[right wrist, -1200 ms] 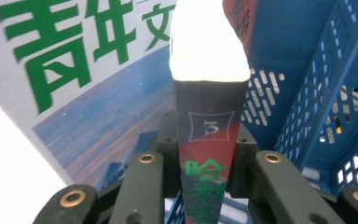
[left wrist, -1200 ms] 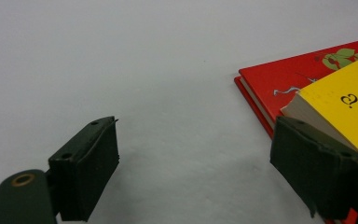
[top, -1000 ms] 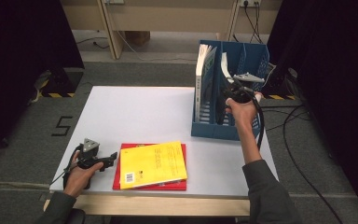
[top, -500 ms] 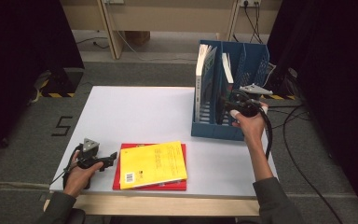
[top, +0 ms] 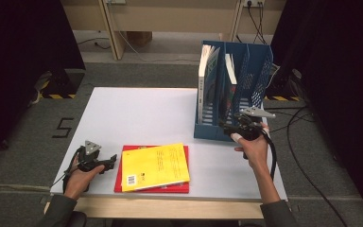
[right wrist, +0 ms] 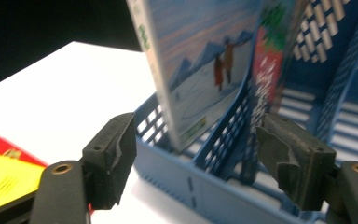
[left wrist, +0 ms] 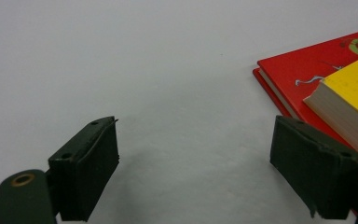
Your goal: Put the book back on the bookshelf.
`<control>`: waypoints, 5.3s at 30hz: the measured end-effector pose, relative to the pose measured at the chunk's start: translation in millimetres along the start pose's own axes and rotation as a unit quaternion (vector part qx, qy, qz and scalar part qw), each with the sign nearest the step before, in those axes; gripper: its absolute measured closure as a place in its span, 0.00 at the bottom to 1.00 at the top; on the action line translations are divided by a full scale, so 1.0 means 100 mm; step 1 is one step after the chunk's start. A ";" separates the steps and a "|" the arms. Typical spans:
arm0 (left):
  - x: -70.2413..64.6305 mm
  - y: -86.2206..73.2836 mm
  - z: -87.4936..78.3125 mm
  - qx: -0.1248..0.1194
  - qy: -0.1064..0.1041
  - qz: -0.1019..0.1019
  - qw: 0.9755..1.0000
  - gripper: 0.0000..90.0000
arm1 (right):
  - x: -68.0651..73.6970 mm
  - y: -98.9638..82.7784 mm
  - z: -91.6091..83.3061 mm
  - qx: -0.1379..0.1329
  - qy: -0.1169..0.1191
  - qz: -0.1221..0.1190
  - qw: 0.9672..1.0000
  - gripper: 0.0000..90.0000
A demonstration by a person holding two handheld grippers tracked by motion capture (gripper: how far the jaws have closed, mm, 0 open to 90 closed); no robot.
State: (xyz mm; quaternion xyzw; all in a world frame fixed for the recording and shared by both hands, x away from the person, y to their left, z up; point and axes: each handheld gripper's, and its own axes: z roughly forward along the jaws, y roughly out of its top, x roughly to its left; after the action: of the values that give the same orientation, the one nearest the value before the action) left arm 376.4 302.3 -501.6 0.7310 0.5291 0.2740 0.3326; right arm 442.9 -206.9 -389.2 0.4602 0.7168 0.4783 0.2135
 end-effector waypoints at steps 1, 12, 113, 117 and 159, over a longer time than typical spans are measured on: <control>0.00 0.00 0.00 -0.002 0.001 0.000 1.000 0.16 | 0.01 -0.01 0.00 0.001 0.001 0.002 1.000 0.31; 0.01 -0.02 -0.01 0.000 0.003 -0.001 1.000 0.16 | 0.15 -0.15 -0.01 0.012 -0.008 -0.008 1.000 0.26; -0.93 0.03 -0.21 0.002 -0.101 0.085 0.991 0.16 | 1.19 -0.34 0.27 -0.008 0.227 0.135 0.964 0.72; -0.93 0.03 -0.20 0.001 -0.103 0.081 0.991 0.16 | 1.23 -0.35 0.27 -0.025 0.240 0.146 0.959 0.64; -0.16 0.04 -0.12 -0.024 -0.036 -0.014 0.999 0.16 | 0.44 0.50 -0.74 -0.174 0.222 0.236 0.930 0.79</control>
State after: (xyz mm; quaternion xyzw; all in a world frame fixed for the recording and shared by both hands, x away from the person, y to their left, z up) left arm 365.0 288.2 -492.0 0.7244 0.5203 0.2556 0.3729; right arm 389.2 -199.7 -305.7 0.4539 0.5219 0.7222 0.0062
